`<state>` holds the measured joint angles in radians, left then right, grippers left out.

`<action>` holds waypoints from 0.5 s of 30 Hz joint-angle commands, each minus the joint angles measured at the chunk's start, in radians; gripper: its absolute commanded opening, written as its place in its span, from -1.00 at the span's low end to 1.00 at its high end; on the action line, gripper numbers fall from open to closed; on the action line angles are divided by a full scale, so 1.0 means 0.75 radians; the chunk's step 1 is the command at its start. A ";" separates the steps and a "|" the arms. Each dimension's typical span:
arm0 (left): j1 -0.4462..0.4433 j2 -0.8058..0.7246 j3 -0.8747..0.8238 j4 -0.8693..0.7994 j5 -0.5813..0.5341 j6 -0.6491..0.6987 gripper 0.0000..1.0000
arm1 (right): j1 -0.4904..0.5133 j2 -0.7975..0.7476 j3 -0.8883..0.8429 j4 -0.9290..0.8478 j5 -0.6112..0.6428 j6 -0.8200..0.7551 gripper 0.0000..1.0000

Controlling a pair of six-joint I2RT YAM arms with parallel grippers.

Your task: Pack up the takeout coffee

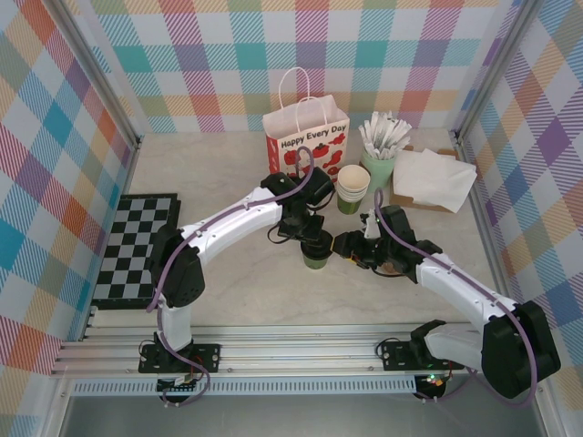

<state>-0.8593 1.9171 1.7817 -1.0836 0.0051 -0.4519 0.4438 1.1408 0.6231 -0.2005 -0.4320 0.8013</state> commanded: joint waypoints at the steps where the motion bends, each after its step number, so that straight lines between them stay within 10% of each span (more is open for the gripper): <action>1: -0.029 0.021 0.039 -0.061 -0.015 0.018 -1.00 | -0.006 0.030 0.022 0.038 -0.038 0.001 -0.02; 15: -0.033 0.013 0.089 -0.099 -0.032 0.024 -1.00 | -0.007 0.052 0.024 0.058 -0.044 -0.005 -0.05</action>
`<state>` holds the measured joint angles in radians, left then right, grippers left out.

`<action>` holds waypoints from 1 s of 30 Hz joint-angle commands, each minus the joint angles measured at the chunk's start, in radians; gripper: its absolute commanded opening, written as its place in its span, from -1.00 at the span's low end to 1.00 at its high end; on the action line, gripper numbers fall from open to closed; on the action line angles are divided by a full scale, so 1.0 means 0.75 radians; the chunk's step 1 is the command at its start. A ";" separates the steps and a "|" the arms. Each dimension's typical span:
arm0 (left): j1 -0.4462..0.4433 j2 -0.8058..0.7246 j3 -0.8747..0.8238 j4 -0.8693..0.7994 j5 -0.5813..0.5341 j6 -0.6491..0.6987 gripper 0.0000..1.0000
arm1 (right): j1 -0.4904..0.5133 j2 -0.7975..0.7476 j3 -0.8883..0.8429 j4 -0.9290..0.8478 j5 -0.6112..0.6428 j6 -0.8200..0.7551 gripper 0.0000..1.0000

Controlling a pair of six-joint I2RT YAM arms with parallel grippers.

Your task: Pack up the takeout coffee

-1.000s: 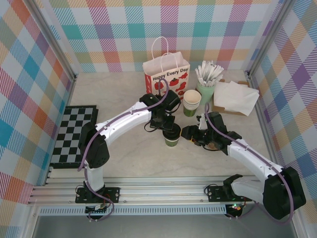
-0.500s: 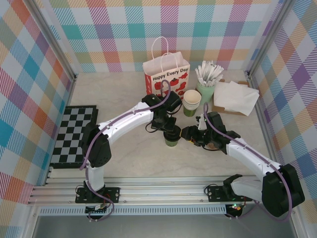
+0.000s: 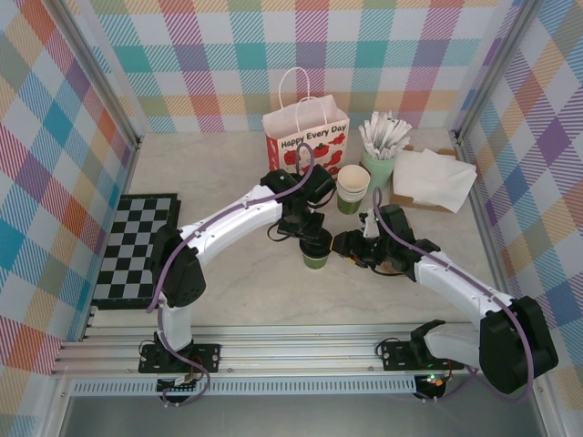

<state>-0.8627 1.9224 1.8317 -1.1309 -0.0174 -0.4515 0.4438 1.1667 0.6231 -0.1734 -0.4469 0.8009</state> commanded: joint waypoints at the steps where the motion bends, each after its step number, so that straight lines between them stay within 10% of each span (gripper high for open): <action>1: -0.029 0.009 0.018 -0.034 -0.001 0.024 -1.00 | -0.007 0.019 0.024 0.025 -0.024 -0.004 -0.05; 30: -0.028 0.021 -0.111 0.074 0.051 0.013 -1.00 | -0.007 0.000 0.055 -0.032 -0.015 -0.014 -0.03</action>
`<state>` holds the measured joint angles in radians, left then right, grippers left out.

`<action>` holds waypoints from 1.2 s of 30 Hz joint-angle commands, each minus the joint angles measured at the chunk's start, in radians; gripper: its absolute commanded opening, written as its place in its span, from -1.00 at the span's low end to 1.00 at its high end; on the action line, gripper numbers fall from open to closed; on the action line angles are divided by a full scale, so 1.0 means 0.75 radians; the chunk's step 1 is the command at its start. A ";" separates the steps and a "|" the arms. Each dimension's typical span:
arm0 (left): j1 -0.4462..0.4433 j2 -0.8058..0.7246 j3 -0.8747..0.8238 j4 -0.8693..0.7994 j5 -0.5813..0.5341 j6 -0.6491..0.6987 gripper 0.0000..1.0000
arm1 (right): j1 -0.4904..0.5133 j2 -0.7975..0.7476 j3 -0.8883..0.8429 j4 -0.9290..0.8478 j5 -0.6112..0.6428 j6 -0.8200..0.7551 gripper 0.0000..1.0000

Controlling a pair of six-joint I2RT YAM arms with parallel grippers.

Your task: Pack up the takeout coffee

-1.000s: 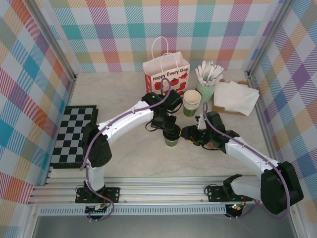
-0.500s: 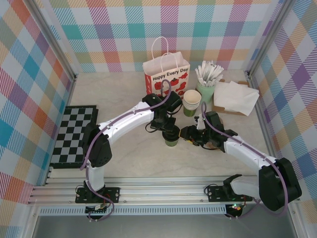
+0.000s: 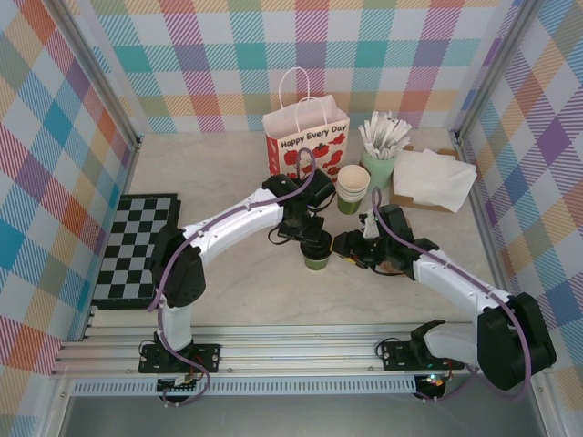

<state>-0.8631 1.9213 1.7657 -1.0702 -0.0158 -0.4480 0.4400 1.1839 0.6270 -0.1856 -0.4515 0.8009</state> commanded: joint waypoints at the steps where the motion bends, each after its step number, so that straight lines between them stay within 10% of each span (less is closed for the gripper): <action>1: -0.027 0.027 -0.023 -0.003 0.055 0.008 -1.00 | -0.002 -0.016 0.052 -0.018 -0.012 -0.017 -0.03; 25: -0.026 0.111 -0.401 0.071 0.053 0.025 -1.00 | 0.033 0.219 -0.121 -0.484 0.344 -0.031 -0.51; 36: 0.057 0.027 -0.270 -0.008 -0.034 -0.105 -1.00 | 0.045 -0.067 -0.014 -0.220 0.057 -0.075 -0.11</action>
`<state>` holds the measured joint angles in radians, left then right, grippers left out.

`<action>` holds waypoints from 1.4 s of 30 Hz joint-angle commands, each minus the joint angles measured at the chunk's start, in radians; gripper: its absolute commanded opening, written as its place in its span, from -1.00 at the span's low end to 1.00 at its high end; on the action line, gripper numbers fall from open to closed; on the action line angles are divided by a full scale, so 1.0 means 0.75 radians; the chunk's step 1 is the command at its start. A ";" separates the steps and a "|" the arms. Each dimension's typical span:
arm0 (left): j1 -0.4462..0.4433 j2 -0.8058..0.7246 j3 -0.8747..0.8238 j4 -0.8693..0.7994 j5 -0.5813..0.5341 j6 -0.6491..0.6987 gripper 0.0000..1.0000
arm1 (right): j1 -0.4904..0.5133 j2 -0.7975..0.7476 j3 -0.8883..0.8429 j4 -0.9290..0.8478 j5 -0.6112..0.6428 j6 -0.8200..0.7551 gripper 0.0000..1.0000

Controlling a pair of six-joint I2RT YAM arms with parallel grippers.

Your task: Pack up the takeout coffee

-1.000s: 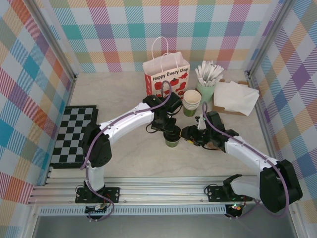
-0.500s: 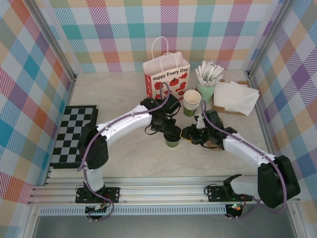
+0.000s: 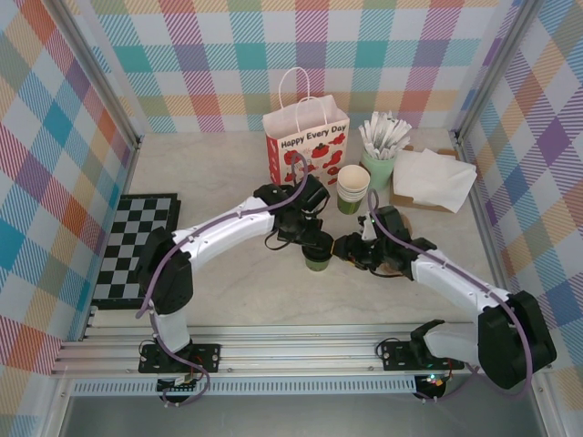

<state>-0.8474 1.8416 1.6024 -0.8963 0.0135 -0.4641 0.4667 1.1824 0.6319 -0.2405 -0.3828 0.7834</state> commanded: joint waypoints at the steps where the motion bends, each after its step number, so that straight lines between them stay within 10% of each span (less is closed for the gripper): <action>1: 0.037 0.127 -0.026 -0.245 -0.070 -0.123 -1.00 | 0.010 -0.087 -0.026 -0.113 -0.038 -0.029 -0.07; 7: 0.002 0.074 0.048 -0.181 -0.065 -0.089 -1.00 | 0.010 -0.155 -0.131 0.160 -0.085 0.090 0.18; 18: -0.007 0.040 0.115 -0.200 -0.119 0.506 -1.00 | -0.159 0.067 0.174 -0.143 -0.310 -0.133 0.12; 42: -0.007 0.024 0.000 -0.077 -0.053 0.454 -1.00 | -0.144 0.433 0.221 -0.086 -0.354 -0.125 -0.19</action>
<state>-0.8494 1.8500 1.6405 -0.9539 -0.0132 -0.0620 0.3435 1.4868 0.8249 -0.2756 -0.6941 0.6952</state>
